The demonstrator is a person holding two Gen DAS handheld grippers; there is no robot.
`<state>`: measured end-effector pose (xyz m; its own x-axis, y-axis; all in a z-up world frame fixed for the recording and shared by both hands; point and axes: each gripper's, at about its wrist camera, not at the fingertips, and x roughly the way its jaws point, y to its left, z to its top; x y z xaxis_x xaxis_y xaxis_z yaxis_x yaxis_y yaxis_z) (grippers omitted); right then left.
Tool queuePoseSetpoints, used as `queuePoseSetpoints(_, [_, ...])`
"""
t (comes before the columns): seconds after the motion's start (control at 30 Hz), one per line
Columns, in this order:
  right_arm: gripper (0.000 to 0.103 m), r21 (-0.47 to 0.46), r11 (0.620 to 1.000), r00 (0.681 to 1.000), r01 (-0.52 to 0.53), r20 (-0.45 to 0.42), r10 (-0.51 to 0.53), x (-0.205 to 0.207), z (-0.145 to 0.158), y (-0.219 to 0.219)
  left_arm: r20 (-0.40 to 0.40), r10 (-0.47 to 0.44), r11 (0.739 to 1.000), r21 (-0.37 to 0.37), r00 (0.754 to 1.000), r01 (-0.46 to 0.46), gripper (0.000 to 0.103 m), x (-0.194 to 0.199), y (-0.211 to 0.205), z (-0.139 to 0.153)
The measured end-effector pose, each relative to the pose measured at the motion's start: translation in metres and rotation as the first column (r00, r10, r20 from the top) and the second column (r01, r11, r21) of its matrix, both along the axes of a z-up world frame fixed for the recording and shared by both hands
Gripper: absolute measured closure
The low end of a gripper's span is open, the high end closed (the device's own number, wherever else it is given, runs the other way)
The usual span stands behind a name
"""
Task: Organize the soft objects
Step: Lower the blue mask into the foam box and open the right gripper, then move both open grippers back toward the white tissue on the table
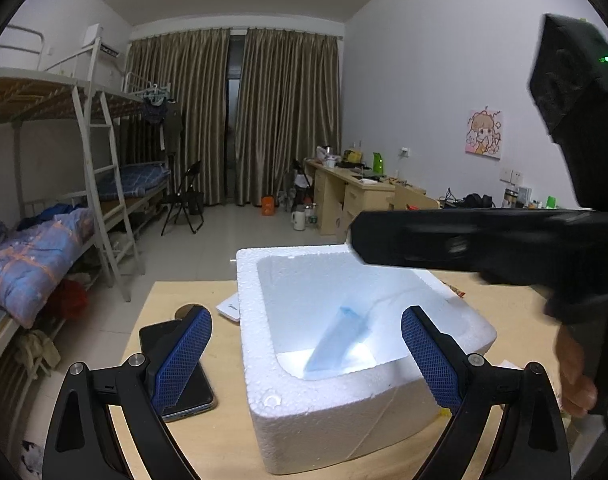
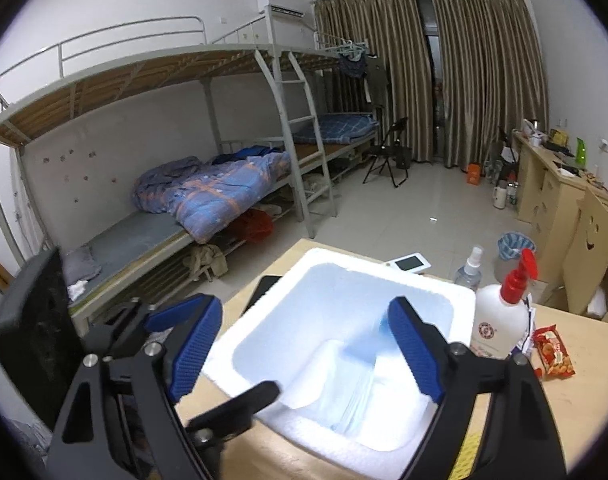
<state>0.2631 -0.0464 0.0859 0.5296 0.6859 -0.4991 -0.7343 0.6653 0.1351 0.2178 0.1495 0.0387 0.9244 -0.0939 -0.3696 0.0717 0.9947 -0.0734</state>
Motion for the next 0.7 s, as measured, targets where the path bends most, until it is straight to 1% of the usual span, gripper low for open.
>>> queuePoseSetpoints(0.07, [0.015,0.022,1.0,1.0,-0.006,-0.003,0.006,-0.003,0.002,-0.007,-0.005,0.013,1.0,-0.003,1.0,-0.013,0.007,0.001,0.0,0.0])
queuePoseSetpoints(0.37, [0.014,0.046,0.998,0.999,0.034,0.023,-0.035,-0.014,0.004,-0.03,-0.007,0.061,0.998,-0.008,0.998,-0.061,0.007,-0.011,-0.002,0.007])
queuePoseSetpoints(0.5, [0.006,0.06,0.997,0.998,0.054,0.037,-0.056,-0.019,0.006,-0.04,-0.01,0.079,0.997,-0.01,0.997,-0.079,0.007,-0.021,-0.008,0.013])
queuePoseSetpoints(0.57, [0.005,0.072,0.995,0.997,0.064,0.047,-0.067,-0.023,0.008,-0.045,-0.006,0.088,0.996,-0.008,0.996,-0.088,0.007,-0.026,-0.01,0.016])
queuePoseSetpoints(0.63, [0.0,0.078,0.994,0.994,0.083,0.062,-0.088,-0.029,0.01,-0.05,-0.009,0.104,0.995,-0.001,0.994,-0.104,0.007,-0.032,-0.013,0.018])
queuePoseSetpoints(0.7, [0.0,0.074,0.993,0.991,0.096,0.081,-0.102,-0.035,0.012,-0.054,-0.007,0.122,0.993,0.001,0.993,-0.122,0.007,-0.038,-0.014,0.021])
